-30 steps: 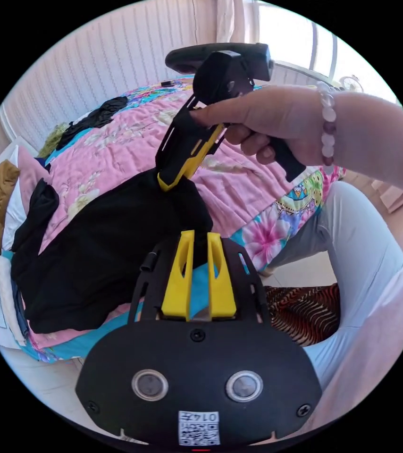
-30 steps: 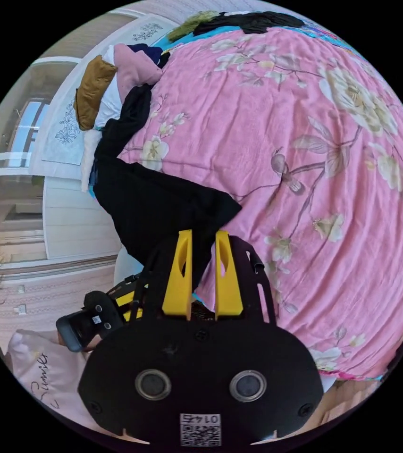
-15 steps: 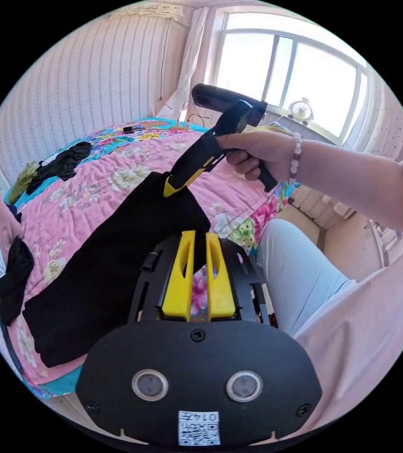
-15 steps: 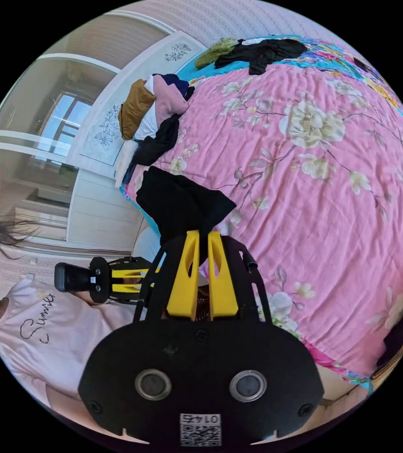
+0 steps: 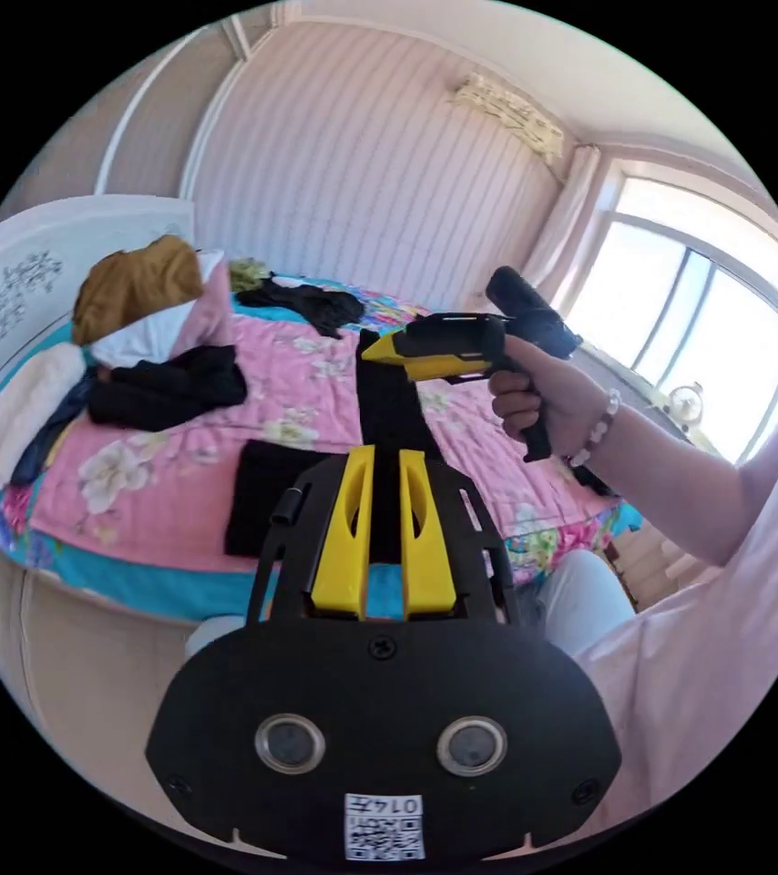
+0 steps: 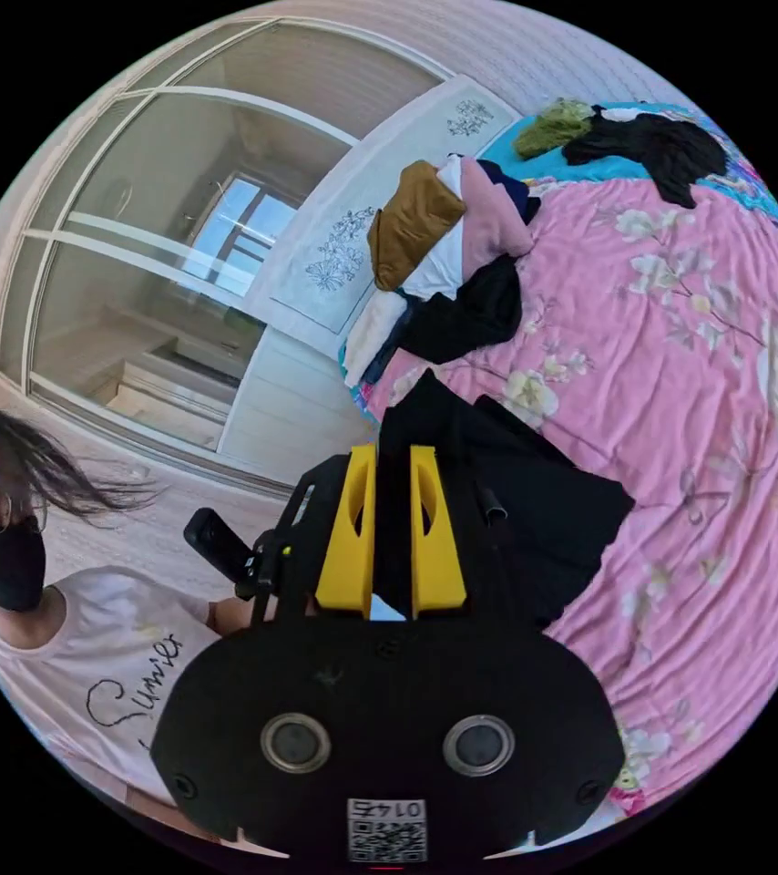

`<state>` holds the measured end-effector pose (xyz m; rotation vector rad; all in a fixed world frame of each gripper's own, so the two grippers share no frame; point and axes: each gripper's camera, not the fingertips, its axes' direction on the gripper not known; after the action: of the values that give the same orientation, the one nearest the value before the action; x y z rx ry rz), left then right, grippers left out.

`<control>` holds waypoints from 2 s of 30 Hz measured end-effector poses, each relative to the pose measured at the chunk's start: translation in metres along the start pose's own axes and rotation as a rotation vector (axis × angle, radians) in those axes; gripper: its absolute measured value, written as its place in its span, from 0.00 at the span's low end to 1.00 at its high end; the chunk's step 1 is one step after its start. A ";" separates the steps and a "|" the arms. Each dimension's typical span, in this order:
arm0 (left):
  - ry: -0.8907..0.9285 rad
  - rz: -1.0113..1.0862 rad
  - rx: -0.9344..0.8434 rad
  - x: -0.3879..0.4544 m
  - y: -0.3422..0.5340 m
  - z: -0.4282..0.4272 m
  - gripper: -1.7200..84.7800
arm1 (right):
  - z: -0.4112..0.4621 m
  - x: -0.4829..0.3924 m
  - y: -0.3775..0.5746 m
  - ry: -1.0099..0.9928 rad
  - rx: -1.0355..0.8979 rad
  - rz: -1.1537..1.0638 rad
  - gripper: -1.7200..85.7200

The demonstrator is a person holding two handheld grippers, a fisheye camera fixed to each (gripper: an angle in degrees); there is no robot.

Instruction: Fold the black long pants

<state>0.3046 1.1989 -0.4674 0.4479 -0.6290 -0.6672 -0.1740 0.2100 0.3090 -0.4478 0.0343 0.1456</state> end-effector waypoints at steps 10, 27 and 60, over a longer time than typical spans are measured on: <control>-0.154 -0.213 -0.098 -0.115 0.026 0.002 0.07 | 0.057 0.007 -0.012 0.202 -0.024 0.066 0.03; -0.127 -0.110 -0.353 -0.119 0.026 0.083 0.10 | 0.236 -0.084 -0.108 0.552 -0.386 -0.386 0.10; -0.011 -0.068 -0.399 -0.157 0.026 0.131 0.07 | 0.372 -0.123 -0.209 0.564 -0.787 -0.478 0.04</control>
<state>0.1323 1.3007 -0.4181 0.0944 -0.4764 -0.8388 -0.2640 0.1689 0.7422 -1.2569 0.4311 -0.4627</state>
